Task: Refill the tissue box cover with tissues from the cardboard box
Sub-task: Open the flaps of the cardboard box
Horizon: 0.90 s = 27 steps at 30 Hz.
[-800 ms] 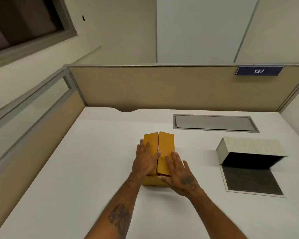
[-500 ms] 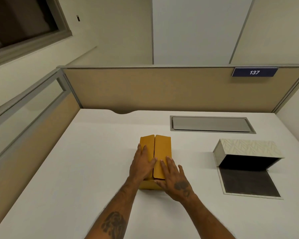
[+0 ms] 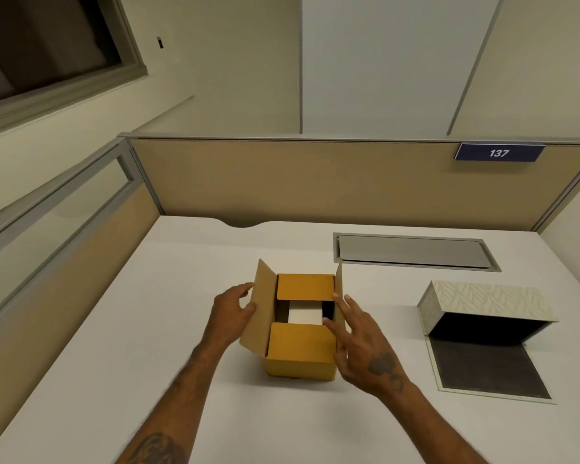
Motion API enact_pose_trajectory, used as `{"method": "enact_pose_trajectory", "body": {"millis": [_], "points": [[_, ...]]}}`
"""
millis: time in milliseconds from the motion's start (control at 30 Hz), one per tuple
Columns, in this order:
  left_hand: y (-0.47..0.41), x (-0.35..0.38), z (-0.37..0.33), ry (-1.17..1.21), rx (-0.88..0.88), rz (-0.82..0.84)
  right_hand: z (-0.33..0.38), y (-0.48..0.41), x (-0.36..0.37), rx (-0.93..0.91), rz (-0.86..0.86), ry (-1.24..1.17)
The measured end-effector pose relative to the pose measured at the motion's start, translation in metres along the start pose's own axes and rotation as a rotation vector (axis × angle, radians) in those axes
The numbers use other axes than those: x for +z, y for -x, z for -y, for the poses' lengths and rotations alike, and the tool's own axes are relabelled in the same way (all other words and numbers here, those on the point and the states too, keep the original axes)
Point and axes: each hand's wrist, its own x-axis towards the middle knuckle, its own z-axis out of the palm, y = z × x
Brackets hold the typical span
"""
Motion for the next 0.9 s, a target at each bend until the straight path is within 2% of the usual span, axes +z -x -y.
{"method": "enact_pose_trajectory", "body": {"millis": [67,167,300,367,533,700,900], "points": [[-0.003,-0.003,0.010,-0.148,-0.003,-0.048,-0.008,-0.003,-0.003,0.022,0.012,0.115],[-0.004,0.005,0.021,-0.335,-0.017,-0.068,-0.015,-0.009,-0.005,0.171,0.133,0.266],[0.001,0.027,0.021,-0.310,-0.035,-0.020,-0.020,-0.018,0.004,0.418,0.300,0.301],[0.001,0.036,0.015,-0.253,-0.094,0.034,-0.019,-0.026,0.012,0.511,0.350,0.243],[-0.002,0.051,0.002,-0.179,-0.158,0.129,-0.016,-0.047,0.032,0.862,0.318,-0.238],[-0.009,0.056,0.002,-0.141,-0.194,0.211,-0.016,-0.060,0.044,0.942,0.314,-0.377],[-0.012,0.059,0.009,-0.066,-0.190,0.220,-0.018,-0.063,0.049,0.937,0.305,-0.354]]}}
